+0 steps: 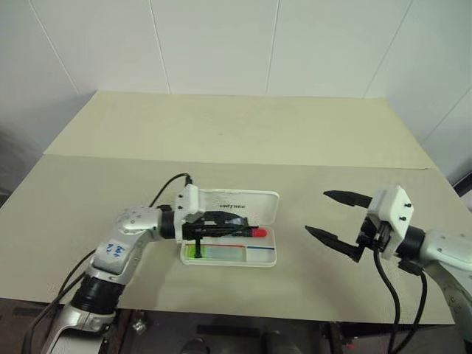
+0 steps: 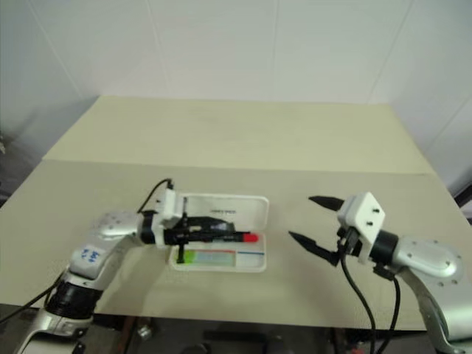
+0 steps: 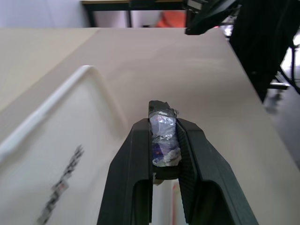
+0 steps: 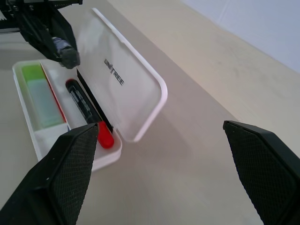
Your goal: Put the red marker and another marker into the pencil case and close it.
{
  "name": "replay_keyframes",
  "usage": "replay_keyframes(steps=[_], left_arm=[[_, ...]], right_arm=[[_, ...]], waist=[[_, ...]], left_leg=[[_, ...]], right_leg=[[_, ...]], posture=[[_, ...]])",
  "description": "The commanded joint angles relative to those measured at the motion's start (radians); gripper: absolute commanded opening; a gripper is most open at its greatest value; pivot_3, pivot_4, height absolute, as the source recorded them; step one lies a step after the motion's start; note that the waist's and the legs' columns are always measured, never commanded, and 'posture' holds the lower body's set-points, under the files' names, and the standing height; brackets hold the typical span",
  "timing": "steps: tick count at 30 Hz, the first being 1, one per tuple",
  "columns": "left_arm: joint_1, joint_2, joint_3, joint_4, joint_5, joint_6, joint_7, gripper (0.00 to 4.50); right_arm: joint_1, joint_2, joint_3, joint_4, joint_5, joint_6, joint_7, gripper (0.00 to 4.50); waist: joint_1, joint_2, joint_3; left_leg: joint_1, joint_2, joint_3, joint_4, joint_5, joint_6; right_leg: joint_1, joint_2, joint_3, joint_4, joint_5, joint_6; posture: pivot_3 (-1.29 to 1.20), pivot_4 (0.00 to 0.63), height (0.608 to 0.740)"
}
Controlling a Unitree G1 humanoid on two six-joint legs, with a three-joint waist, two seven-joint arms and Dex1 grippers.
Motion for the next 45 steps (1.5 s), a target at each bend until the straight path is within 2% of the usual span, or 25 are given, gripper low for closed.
replay_keyframes(steps=[1, 8, 19, 32, 34, 38, 43, 45], left_arm=[[-0.032, -0.019, -0.03, -0.003, 0.013, -0.016, -0.031, 0.39], [-0.055, -0.056, -0.074, 0.011, 0.034, -0.006, -0.053, 0.39], [-0.083, -0.102, -0.141, 0.098, 0.132, -0.029, -0.052, 0.39], [-0.098, -0.149, -0.161, 0.179, 0.175, -0.055, -0.068, 0.39], [-0.1, -0.151, -0.161, 0.187, 0.182, -0.065, -0.068, 1.14], [-0.104, -0.154, -0.158, 0.193, 0.187, -0.063, -0.069, 2.28], [-0.109, -0.16, -0.144, 0.179, 0.175, -0.062, -0.063, 3.97], [-0.104, -0.16, -0.135, 0.166, 0.161, -0.06, -0.067, 4.45]], right_arm=[[0.057, -0.03, -0.055, -0.061, -0.007, -0.024, 0.011, 4.5], [0.132, -0.034, -0.104, -0.097, 0.006, -0.024, 0.005, 4.5], [0.112, -0.029, -0.099, -0.126, 0.011, -0.008, -0.038, 4.5], [0.089, -0.027, -0.081, -0.14, 0.015, 0.002, -0.069, 4.5], [0.087, -0.026, -0.079, -0.142, 0.015, 0.003, -0.072, 4.5], [0.084, -0.025, -0.075, -0.142, 0.014, 0.004, -0.076, 4.5], [0.071, -0.021, -0.061, -0.135, 0.011, 0.004, -0.08, 4.5], [0.068, -0.018, -0.054, -0.133, 0.009, 0.002, -0.082, 4.5]], waist=[[0.001, 0.0, 0.0], [0.001, 0.0, 0.0], [0.003, 0.0, 0.0], [0.003, 0.0, 0.0], [0.003, 0.0, 0.0], [0.004, 0.0, 0.0], [0.004, 0.0, 0.0], [0.004, 0.0, 0.0]], left_leg=[[0.0, 0.0, 0.0, 0.0, 0.0, 0.0], [0.001, 0.0, 0.0, 0.006, 0.0, 0.001], [0.002, 0.0, 0.0, 0.007, 0.002, 0.003], [0.001, -0.001, 0.0, 0.007, 0.001, 0.003], [0.001, 0.0, 0.0, 0.007, 0.001, 0.003], [0.001, 0.0, 0.0, 0.007, 0.001, 0.003], [0.001, 0.0, 0.0, 0.007, 0.001, 0.003], [0.001, 0.0, 0.0, 0.007, 0.001, 0.003]], right_leg=[[0.0, 0.0, 0.0, 0.0, 0.0, 0.0], [0.003, 0.0, 0.001, 0.0, 0.002, 0.002], [0.008, 0.0, 0.001, -0.004, 0.004, 0.003], [0.009, 0.0, 0.001, -0.007, 0.005, 0.004], [0.009, 0.0, 0.001, -0.007, 0.005, 0.004], [0.009, 0.0, 0.001, -0.007, 0.005, 0.004], [0.009, 0.0, 0.001, -0.007, 0.005, 0.005], [0.009, 0.0, 0.001, -0.007, 0.005, 0.005]], posture=[[0.0, 0.15, 0.74], [0.0, 0.15, 0.74], [0.0, 0.15, 0.74], [0.0, 0.15, 0.74], [0.0, 0.15, 0.74], [0.0, 0.15, 0.74], [0.0, 0.15, 0.74], [0.0, 0.15, 0.74]])
